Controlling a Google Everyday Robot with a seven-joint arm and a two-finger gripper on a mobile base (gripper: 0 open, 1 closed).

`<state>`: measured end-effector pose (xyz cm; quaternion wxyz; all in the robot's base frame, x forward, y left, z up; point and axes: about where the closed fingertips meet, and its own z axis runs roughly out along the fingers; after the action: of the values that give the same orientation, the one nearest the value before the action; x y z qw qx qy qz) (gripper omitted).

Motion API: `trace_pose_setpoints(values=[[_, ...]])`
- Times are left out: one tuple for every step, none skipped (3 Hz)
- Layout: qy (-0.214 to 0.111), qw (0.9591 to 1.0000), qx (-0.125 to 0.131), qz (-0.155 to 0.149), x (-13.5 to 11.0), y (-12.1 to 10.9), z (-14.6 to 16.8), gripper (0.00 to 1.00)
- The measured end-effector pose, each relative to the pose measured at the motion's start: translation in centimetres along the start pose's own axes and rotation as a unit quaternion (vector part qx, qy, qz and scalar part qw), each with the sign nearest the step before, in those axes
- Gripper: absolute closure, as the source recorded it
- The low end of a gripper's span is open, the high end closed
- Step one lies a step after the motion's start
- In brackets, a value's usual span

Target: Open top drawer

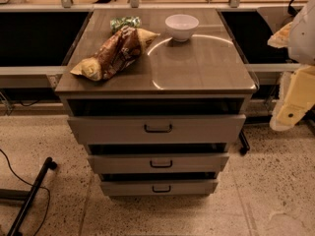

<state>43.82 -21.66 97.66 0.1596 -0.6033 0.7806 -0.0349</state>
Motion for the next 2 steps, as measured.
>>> trace_pose_setpoints(values=[[0.0,1.0,0.0,0.0,0.0,0.0,0.0,0.0],[-0.009,0.9999,0.009,-0.007,-0.51,0.29,0.54,0.0]])
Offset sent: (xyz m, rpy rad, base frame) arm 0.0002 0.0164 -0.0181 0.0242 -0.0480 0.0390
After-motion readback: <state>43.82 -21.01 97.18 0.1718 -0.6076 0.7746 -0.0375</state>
